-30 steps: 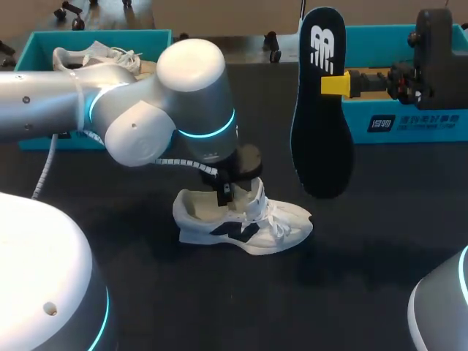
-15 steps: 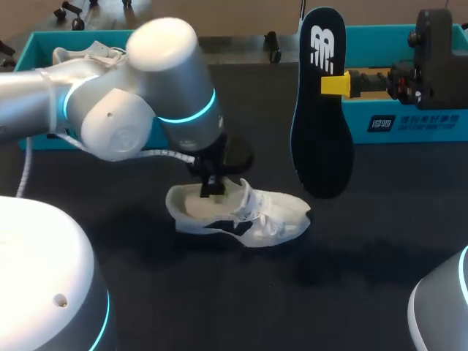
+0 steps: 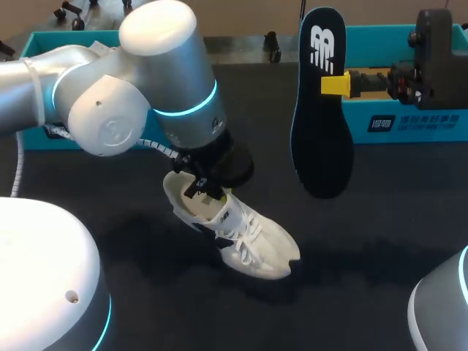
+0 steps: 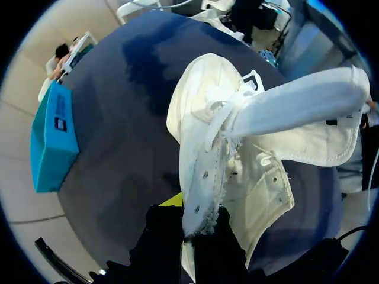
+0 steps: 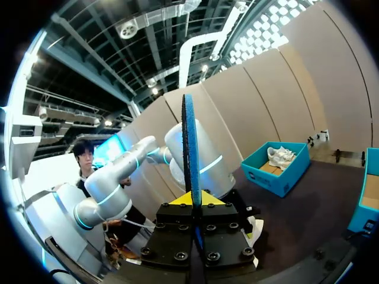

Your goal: Take the shoe out of the shoebox, open the shoe tongue, remove and reinsert the insole, then place the shoe into the shoebox

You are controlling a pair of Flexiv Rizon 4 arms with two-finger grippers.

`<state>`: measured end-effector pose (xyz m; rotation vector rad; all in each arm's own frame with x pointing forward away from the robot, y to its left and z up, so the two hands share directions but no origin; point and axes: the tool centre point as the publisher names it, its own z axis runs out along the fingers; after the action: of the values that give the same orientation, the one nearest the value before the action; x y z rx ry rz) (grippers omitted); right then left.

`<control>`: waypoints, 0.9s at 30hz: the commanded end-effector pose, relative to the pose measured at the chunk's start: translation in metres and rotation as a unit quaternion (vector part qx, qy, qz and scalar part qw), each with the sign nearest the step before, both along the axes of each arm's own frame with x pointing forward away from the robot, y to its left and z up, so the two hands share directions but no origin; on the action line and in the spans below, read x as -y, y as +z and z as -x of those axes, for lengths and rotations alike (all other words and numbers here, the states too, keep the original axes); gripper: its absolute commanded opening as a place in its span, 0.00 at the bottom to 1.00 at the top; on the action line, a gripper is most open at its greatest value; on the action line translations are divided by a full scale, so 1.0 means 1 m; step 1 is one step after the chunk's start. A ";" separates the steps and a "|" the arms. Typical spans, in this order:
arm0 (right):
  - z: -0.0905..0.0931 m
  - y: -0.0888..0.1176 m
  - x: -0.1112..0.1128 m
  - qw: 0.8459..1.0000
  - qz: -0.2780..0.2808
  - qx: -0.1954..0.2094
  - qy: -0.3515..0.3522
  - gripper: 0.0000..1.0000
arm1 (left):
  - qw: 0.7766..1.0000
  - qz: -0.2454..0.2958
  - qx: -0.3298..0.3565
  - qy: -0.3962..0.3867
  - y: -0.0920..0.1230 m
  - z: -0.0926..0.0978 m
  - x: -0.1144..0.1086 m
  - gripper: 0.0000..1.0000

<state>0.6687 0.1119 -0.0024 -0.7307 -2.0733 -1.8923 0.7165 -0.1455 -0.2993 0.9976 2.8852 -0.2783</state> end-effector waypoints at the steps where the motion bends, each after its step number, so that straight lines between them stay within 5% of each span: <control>1: 0.000 0.000 -0.002 1.000 0.001 -0.001 -0.001 0.00 | 0.995 0.032 0.032 -0.089 0.003 0.004 -0.007 0.00; 11: 0.000 0.000 -0.002 1.000 0.001 -0.001 -0.001 0.00 | 0.995 0.032 0.032 -0.089 0.003 0.004 -0.007 0.00; 18: 0.000 0.000 -0.002 1.000 0.001 -0.001 -0.001 0.00 | 0.954 -0.038 0.088 -0.282 0.007 0.018 0.009 0.00; 24: 0.000 0.000 -0.002 1.000 0.001 -0.001 -0.001 0.00 | 0.913 -0.068 0.113 -0.387 0.007 0.035 0.016 0.00; 27: 0.000 0.000 -0.002 1.000 0.001 -0.001 -0.001 0.00 | 0.912 -0.074 0.121 -0.385 0.008 0.032 0.014 0.00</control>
<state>0.6687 0.1119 -0.0024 -0.7308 -2.0733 -1.8924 0.6841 -0.1575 -0.2961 1.8081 2.3517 -0.0805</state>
